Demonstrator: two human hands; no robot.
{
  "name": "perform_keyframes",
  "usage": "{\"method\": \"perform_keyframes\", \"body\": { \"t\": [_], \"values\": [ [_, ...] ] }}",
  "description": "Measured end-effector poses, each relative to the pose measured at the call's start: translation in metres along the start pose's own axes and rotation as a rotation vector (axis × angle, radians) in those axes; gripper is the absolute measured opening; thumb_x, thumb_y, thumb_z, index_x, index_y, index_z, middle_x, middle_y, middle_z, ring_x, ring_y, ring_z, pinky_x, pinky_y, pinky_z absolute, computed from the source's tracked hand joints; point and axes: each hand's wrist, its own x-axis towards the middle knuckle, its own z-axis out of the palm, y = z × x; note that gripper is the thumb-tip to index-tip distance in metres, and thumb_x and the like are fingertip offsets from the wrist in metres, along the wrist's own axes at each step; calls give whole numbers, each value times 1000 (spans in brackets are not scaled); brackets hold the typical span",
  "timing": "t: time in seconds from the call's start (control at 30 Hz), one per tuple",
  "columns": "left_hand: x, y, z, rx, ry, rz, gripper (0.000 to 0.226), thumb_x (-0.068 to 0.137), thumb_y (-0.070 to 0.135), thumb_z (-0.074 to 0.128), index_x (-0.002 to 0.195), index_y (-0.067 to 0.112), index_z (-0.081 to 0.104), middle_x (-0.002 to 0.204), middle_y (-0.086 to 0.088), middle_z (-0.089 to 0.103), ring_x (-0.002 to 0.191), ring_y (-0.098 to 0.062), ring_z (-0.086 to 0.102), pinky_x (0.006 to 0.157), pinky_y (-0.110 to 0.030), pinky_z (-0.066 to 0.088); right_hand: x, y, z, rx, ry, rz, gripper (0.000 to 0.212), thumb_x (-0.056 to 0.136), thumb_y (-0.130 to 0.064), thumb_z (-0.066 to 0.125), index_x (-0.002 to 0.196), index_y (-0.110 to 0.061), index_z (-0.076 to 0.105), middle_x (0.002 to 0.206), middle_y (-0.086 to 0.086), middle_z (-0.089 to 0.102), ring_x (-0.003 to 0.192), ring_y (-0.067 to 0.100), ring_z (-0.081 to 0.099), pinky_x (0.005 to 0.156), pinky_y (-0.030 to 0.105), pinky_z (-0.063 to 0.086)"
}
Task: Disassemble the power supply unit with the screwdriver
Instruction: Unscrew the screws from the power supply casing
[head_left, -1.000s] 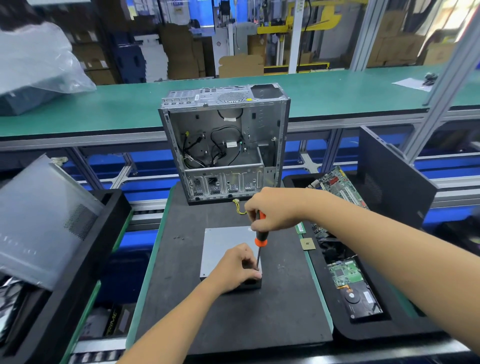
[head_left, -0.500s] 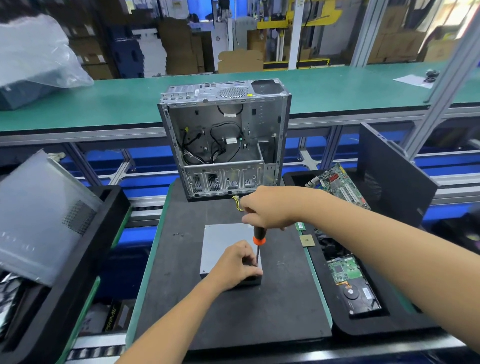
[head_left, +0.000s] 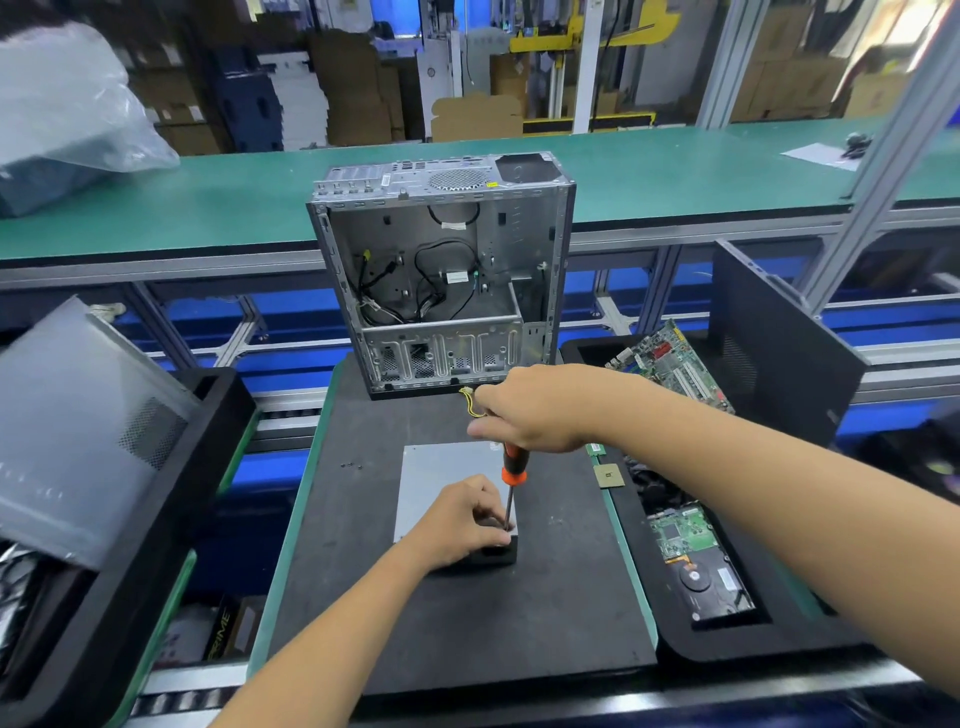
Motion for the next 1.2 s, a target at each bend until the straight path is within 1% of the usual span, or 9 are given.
{"method": "perform_keyframes", "body": {
  "t": [0.1,0.2,0.3,0.43,0.53,0.7,0.87,1.0,1.2],
  "values": [
    [0,1,1,22,17,0,41,68,4,81,55,37,62,84,4,57,79,-14,65,73,-23,51,-2,-1,-2,79,3,-136,13,94,-30,50,96,-17,46,82,-3,62,82,22,56,62,33,40],
    [0,2,2,44,44,-3,43,66,5,82,52,36,57,81,3,58,79,-21,63,72,-27,50,-8,0,-7,171,-11,-216,20,77,-10,61,93,-19,52,85,-5,63,78,15,52,60,24,38],
    [0,1,4,55,51,-6,40,66,7,82,54,34,55,80,5,58,72,-11,59,68,-19,46,-6,0,-4,117,32,-145,11,84,-23,59,89,-15,53,76,-6,54,71,14,48,57,29,35],
    [1,-1,5,42,46,-29,35,66,7,83,57,29,56,81,4,58,70,-8,58,68,-18,46,0,0,-1,-90,20,-67,28,100,-33,39,90,-10,52,74,0,51,77,24,50,52,32,30],
    [2,-1,5,62,47,-29,36,67,11,83,56,29,54,79,7,57,69,-7,56,66,-15,43,-2,0,-6,93,9,-162,12,91,-21,57,100,-15,55,75,-10,56,77,16,52,59,30,39],
    [2,-3,7,73,58,-22,36,67,13,84,57,25,52,77,8,54,66,0,51,63,-11,39,-4,-4,-6,230,-3,-149,21,80,-15,64,99,-16,55,79,-9,63,72,6,55,62,27,43],
    [3,-6,8,51,64,-15,33,67,10,83,60,23,54,76,9,53,63,2,51,63,-10,40,1,-6,-1,-57,42,-24,25,102,-33,35,90,-13,46,78,4,54,65,15,45,51,32,30],
    [3,-8,9,83,75,10,29,68,15,83,62,17,55,77,7,53,67,0,51,66,-11,41,-4,-4,-7,125,31,-136,6,92,-21,54,94,-18,50,73,-12,51,76,15,49,59,31,36],
    [0,-9,12,97,113,31,28,66,17,85,65,21,56,76,12,52,67,0,49,64,-13,40,-6,-4,-9,212,-25,-114,16,77,-13,66,90,-18,57,78,-9,58,68,5,50,55,21,39]
  ]
}}
